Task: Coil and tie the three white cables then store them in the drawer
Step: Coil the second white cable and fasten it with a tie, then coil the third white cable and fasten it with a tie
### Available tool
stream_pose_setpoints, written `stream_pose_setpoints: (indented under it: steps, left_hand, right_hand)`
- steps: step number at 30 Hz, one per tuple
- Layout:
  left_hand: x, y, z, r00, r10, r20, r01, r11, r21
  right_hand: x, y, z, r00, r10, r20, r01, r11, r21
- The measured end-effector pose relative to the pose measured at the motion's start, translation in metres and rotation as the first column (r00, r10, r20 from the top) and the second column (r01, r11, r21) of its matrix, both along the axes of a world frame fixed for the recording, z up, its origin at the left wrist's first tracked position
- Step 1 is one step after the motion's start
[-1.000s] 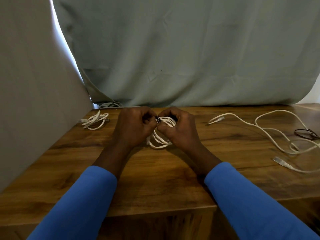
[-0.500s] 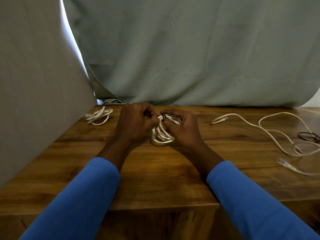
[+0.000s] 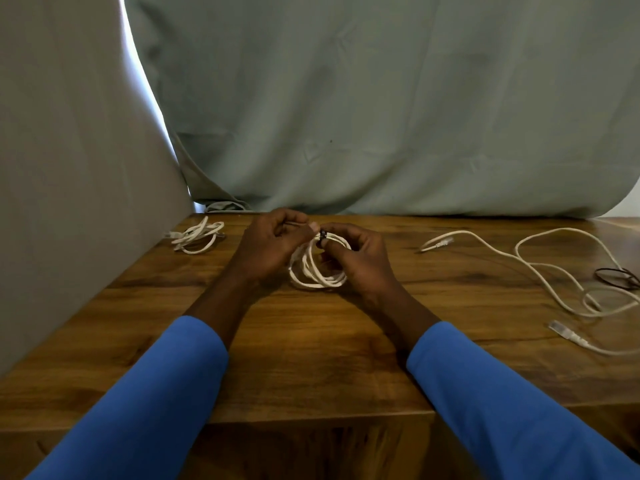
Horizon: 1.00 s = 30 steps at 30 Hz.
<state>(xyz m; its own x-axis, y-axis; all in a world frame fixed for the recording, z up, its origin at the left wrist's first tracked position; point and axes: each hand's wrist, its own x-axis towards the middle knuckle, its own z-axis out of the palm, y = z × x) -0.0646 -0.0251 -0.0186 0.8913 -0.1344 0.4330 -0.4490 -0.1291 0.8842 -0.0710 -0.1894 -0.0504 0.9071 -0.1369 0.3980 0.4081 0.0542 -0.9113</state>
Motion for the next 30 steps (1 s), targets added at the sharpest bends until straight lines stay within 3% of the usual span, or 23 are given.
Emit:
stream_pose_setpoints:
  steps: [3,5,11,16,20,30]
  left_hand:
    - [0.003,0.004,0.001,0.987,-0.073,-0.144,0.072,0.997,-0.011]
    - [0.005,0.007,0.000,0.986,-0.031,-0.167,0.031,1.000,-0.005]
    - [0.036,0.031,-0.005,0.927,0.304,-0.222,-0.316,0.949,-0.020]
    - [0.068,0.044,0.015,0.836,0.543,-0.082,-0.506,0.819,0.270]
    - [0.098,0.054,0.025,0.811,0.584,0.038,-0.506,0.667,0.546]
    - [0.112,0.051,0.019,0.801,0.537,0.264,-0.539,0.455,0.709]
  right_hand:
    - [-0.004,0.003,0.003,0.998,0.056,-0.041,-0.053,0.997,0.050]
    - [-0.003,0.004,0.001,0.994,0.071,-0.079,-0.066,0.996,0.063]
    - [0.000,0.009,0.000,0.993,-0.070,-0.094,0.045,0.969,-0.244]
    - [0.010,0.005,-0.009,0.989,-0.084,-0.118,0.028,0.911,-0.412]
    - [0.017,0.007,-0.014,0.994,-0.052,-0.100,-0.002,0.881,-0.473]
    - [0.020,0.010,-0.011,0.992,-0.083,-0.099,0.021,0.863,-0.504]
